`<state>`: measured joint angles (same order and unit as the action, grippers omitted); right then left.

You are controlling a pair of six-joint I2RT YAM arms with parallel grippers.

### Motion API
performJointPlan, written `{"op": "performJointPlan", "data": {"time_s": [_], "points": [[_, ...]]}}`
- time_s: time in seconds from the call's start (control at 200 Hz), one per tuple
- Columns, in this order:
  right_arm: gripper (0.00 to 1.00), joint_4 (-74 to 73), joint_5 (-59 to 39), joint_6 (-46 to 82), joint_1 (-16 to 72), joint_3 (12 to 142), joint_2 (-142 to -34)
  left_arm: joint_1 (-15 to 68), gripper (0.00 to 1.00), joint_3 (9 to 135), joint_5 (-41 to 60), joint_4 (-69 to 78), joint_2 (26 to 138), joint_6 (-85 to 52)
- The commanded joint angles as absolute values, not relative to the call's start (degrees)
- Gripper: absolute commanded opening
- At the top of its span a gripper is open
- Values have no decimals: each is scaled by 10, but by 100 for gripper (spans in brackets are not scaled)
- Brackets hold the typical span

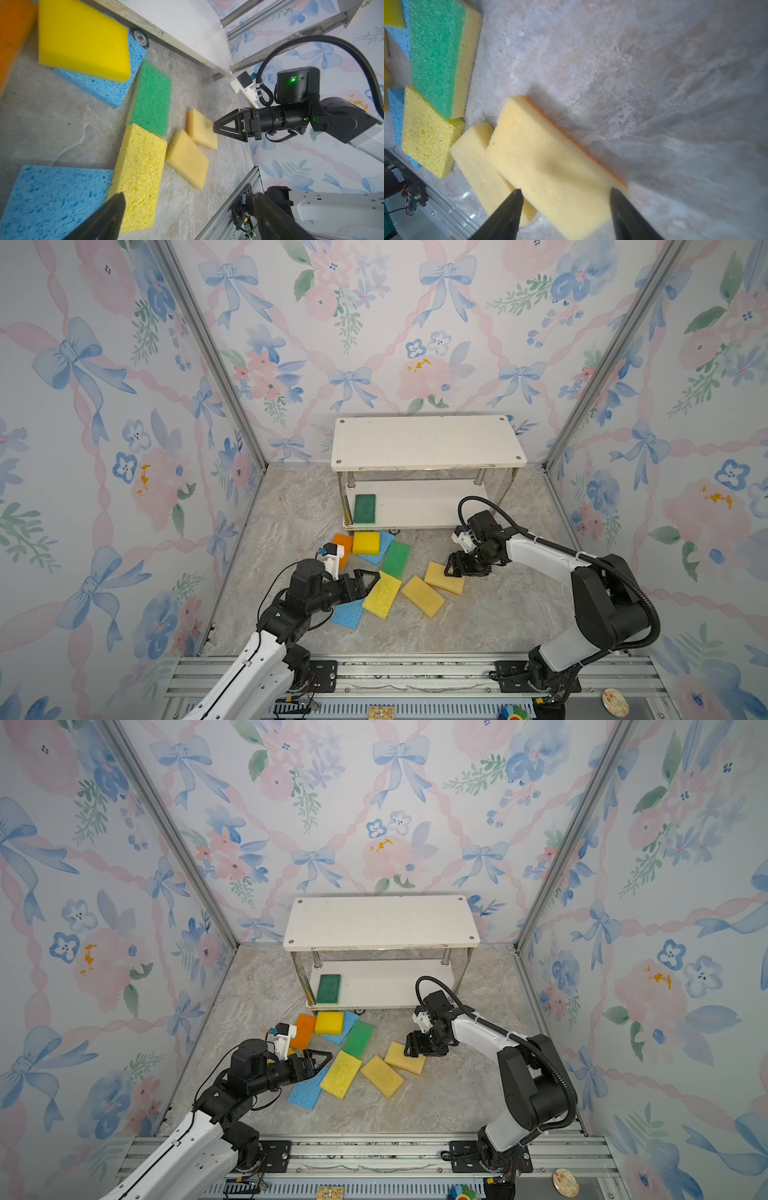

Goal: Place and organize the cleaning sponges onto the shelf
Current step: 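Withdraw the right gripper and move it over the pale yellow sponges, then lower the right gripper, grasp a pale yellow sponge and lift it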

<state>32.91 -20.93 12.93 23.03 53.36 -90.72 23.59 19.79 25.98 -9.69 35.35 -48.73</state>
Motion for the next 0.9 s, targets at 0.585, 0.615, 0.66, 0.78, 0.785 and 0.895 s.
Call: {"op": "performJointPlan", "data": {"time_s": [0.585, 0.615, 0.66, 0.78, 0.785, 0.895], "points": [[70, 284, -232, 129, 221, 585, -975, 240, 98, 182, 258, -91, 311, -518], [70, 283, -232, 128, 220, 580, -974, 239, 98, 180, 258, -91, 309, -519], [70, 281, -235, 127, 220, 569, -970, 240, 98, 181, 258, -91, 309, -520], [70, 281, -242, 130, 219, 532, -952, 240, 98, 183, 257, -91, 315, -518], [70, 281, -242, 130, 219, 531, -951, 239, 98, 183, 257, -91, 316, -518], [70, 270, -249, 147, 222, 487, -903, 240, 98, 187, 257, -91, 322, -514]]}}
